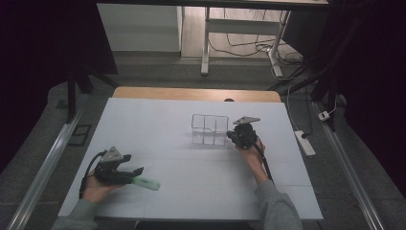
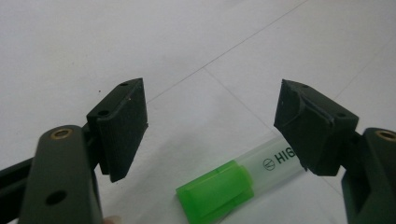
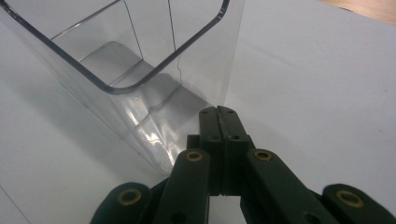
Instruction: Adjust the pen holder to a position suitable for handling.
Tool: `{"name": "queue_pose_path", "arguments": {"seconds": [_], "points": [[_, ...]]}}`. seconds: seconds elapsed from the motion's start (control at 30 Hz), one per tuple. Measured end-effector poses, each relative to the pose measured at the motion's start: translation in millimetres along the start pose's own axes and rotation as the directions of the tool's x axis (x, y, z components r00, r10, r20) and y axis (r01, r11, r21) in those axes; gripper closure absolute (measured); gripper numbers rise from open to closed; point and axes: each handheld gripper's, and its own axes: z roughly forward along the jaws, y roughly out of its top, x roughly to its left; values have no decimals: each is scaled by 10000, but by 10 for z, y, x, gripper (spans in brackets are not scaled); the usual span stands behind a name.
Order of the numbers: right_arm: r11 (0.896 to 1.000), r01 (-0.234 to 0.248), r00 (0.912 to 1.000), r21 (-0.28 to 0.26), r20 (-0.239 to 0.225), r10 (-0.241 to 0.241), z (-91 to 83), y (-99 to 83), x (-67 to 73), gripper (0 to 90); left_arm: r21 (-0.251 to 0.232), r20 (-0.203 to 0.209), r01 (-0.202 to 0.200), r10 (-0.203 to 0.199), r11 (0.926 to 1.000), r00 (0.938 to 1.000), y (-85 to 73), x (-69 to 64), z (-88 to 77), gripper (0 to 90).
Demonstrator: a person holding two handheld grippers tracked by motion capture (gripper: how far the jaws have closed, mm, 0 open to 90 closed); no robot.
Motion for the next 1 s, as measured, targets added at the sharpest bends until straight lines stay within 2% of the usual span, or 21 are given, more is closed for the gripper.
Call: {"name": "queue_pose_path", "arguments": {"seconds": [0.1, 0.7, 1.0], "points": [[10000, 26, 9999, -20, -119, -27, 31, 22, 37, 900, -110, 69, -3, 4, 9999, 10000, 9, -13, -14, 253], [9991, 423, 9980, -27, -461, -424, 232, 151, 251, 900, -26, 21, -11, 11, 10000, 10000, 7, -5, -4, 251], [9983, 583, 9973, 61, -444, -580, 261, 166, 283, 900, 1, 30, -15, 15, 10000, 10000, 1, 4, -1, 250]]}}
